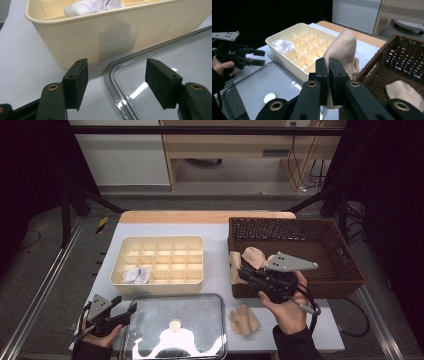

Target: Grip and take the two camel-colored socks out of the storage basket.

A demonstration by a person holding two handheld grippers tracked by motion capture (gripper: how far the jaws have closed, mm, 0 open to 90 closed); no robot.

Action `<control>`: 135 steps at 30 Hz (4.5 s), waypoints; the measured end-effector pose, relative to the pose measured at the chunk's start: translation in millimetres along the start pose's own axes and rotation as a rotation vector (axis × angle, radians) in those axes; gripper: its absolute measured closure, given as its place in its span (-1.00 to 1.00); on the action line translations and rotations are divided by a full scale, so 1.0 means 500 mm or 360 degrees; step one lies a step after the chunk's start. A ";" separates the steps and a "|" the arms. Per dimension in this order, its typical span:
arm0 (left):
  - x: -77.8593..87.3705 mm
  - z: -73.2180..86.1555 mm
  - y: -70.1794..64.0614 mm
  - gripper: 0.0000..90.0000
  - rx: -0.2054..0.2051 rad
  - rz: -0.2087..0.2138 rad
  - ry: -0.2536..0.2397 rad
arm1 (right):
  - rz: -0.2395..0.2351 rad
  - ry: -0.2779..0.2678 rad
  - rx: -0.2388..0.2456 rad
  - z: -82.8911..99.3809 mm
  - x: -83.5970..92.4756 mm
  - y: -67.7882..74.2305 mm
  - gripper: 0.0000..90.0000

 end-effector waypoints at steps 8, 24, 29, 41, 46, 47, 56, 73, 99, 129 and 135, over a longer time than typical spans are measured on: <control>-0.001 0.001 -0.003 -0.23 0.0014 0.0020 0.0009 | -0.0056 -0.0068 0.0041 -0.035 0.015 0.031 0.92; 0.001 -0.001 -0.003 -0.27 0.0028 0.0031 0.0007 | -0.0247 0.0160 0.0055 0.096 -0.043 0.121 0.92; 0.002 -0.002 -0.003 -0.28 0.0039 0.0031 -0.0005 | -0.0292 0.0251 0.0073 0.142 -0.067 0.153 0.91; 0.005 -0.004 -0.002 -0.39 0.0054 0.0042 -0.0019 | -0.0371 0.0346 0.0063 0.197 -0.099 0.206 0.91; 0.009 -0.009 0.000 -0.43 0.0042 0.0032 -0.0030 | -0.0278 0.0443 0.0021 0.253 -0.116 0.177 0.90; 0.009 -0.010 0.000 -0.44 0.0045 0.0034 -0.0034 | -0.0256 0.0463 0.0025 0.264 -0.118 0.171 0.90; 0.026 -0.037 -0.010 -0.44 0.0041 0.0063 -0.0097 | -0.0162 0.0532 0.0073 0.309 -0.127 0.149 0.79; 0.051 -0.107 -0.131 -0.25 -0.0052 0.0267 -0.0070 | -0.0074 0.0360 0.0039 0.264 -0.088 0.087 0.77; -0.107 -0.042 -0.291 -0.08 -0.0098 0.0498 0.0233 | -0.0118 0.0466 0.0022 0.333 -0.128 0.118 0.67; -0.156 0.008 -0.340 0.81 -0.0126 0.0581 0.0388 | -0.0076 0.0498 0.0090 0.350 -0.139 0.120 0.76; -0.152 0.007 -0.339 0.94 -0.0132 0.0594 0.0396 | -0.0093 0.0498 0.0070 0.347 -0.135 0.120 0.91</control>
Point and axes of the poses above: each handheld gripper's, and its own axes: x roughly backward along the jaws, z roughly out of its underside, y roughly to its left, the point moved 10 cm from there along -x, roughly forward along the jaws, and after that the axes turned 14 degrees about z, right-handed, at the moved point
